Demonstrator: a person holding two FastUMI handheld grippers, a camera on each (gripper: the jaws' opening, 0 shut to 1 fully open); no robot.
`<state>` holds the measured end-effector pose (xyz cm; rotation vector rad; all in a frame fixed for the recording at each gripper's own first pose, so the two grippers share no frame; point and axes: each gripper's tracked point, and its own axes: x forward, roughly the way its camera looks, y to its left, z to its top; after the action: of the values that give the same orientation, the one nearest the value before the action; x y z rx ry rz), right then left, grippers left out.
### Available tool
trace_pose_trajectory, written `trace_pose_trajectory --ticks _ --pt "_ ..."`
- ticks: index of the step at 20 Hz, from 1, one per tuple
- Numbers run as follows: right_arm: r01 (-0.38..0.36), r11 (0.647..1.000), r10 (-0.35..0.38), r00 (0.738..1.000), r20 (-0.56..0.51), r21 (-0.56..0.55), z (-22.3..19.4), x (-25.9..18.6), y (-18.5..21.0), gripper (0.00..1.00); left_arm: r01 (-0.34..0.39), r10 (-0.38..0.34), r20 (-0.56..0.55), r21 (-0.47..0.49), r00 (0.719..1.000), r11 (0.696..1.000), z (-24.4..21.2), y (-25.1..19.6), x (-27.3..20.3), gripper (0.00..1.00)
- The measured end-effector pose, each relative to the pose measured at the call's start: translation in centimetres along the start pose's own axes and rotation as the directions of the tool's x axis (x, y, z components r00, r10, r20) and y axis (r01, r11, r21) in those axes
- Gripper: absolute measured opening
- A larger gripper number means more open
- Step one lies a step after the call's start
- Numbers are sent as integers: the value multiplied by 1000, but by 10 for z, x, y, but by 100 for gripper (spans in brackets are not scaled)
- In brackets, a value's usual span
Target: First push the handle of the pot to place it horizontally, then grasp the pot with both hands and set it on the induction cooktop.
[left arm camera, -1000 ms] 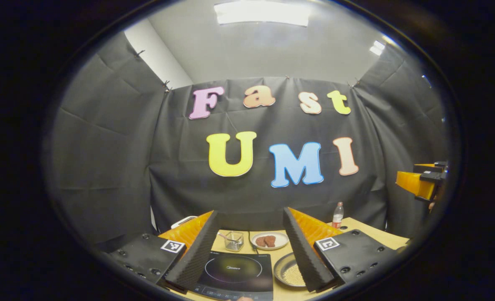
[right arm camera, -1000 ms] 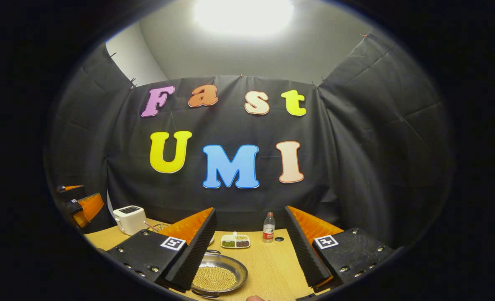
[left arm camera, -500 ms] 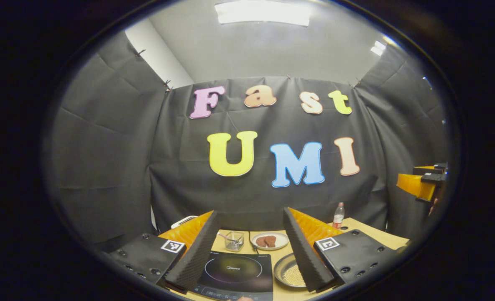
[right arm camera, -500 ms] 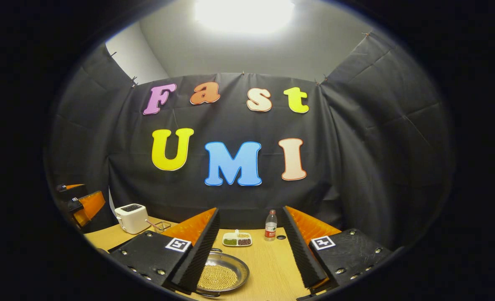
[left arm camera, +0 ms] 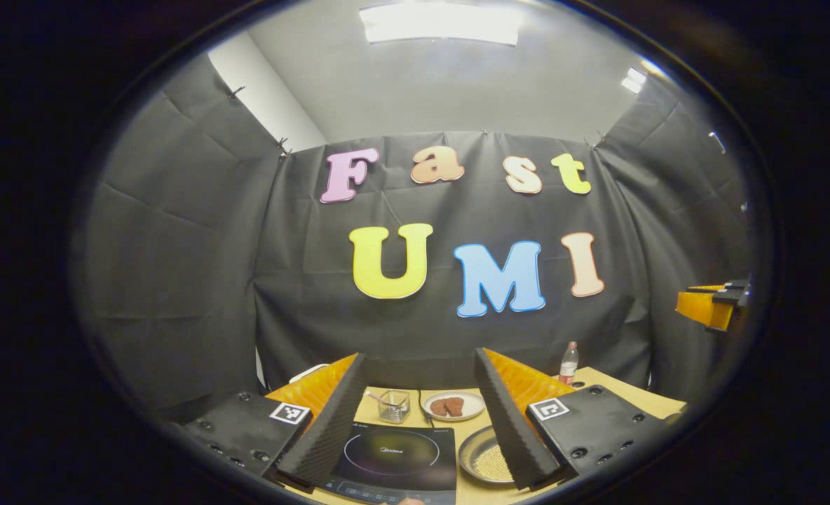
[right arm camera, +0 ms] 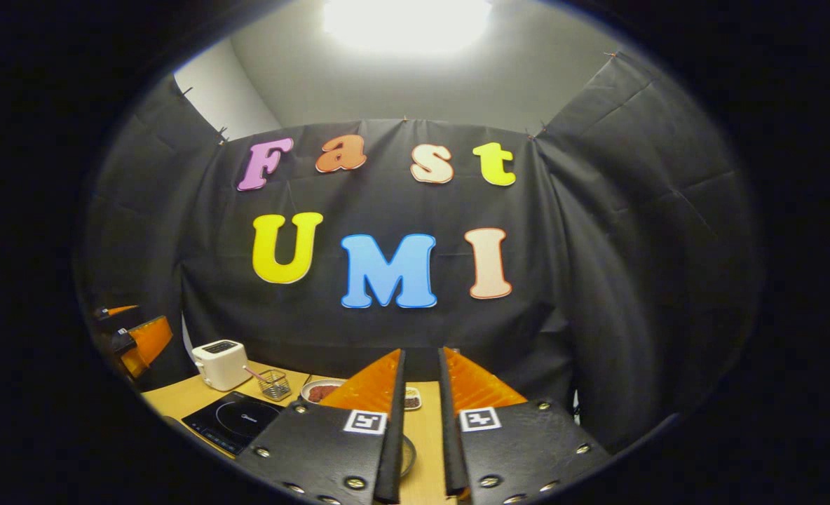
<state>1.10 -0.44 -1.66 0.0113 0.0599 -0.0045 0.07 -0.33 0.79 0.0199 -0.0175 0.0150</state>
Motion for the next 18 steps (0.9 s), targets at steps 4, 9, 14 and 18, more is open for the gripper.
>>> trace_pose_trajectory --ticks 4,9,14,18 --pt "-57 998 57 998 -13 -2 -10 2 4 3 -14 14 5 0 1000 1000 2 -5 -4 98" --pt "-146 989 146 989 -28 2 -15 2 15 2 -44 44 9 8 999 999 5 -11 -8 94" --pt "-265 964 266 962 -59 30 -35 7 34 2 -120 120 0 40 993 992 -1 -6 -21 94" --pt "-353 934 356 928 -107 43 -54 13 60 2 -180 181 -13 55 983 982 -2 9 -28 94"
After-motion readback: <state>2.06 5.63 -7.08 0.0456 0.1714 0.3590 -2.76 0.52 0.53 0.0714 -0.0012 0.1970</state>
